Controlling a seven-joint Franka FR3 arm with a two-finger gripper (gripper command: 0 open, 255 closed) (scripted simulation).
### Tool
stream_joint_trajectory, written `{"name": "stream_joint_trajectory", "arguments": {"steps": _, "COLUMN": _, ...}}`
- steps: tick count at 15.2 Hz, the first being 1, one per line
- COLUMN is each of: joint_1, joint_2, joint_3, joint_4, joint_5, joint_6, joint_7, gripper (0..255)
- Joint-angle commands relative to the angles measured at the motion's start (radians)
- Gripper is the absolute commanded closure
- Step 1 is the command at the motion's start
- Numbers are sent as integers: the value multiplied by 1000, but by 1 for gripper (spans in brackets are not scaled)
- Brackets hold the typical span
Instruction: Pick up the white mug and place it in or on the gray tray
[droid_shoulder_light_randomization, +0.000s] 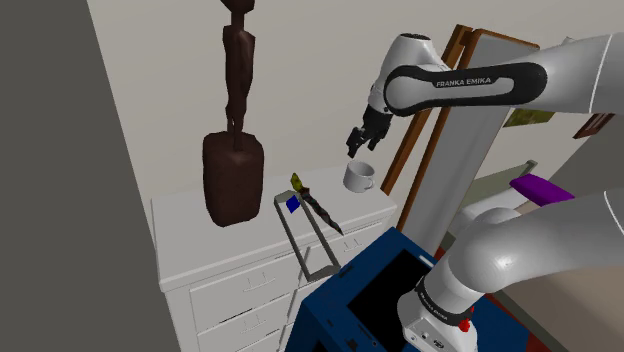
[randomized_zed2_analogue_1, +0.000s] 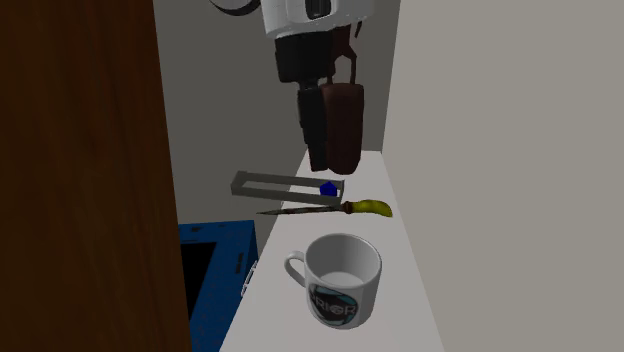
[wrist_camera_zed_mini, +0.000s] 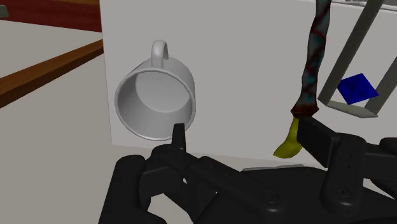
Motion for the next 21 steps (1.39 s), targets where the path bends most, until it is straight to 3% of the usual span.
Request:
{"name": "stream_joint_trajectory", "arguments": {"steps": 1, "joint_1": -9, "joint_2": 58, "joint_3": -19, "joint_4": -12, "joint_5": -6, "joint_6": 61, "joint_7": -12, "gripper": 0}}
{"name": "stream_joint_trajectory", "arguments": {"steps": 8, "joint_1": -32, "joint_2": 282, "joint_3": -75, "joint_4": -23, "joint_5": -10, "joint_6": 258, "joint_7": -52, "gripper": 0}}
{"name": "stream_joint_trajectory", "arguments": {"steps": 15, "joint_1": -34, "joint_2": 361, "joint_3": -83, "joint_4": -53, "joint_5": -9, "joint_6": 368, "joint_7": -54, "gripper": 0}}
{"name": "stream_joint_trajectory", "arguments": {"steps": 21, "joint_1": -34, "joint_2": 368, "joint_3": -83, "joint_4": -55, "joint_5": -9, "joint_6": 377, "joint_7": -55, "gripper": 0}}
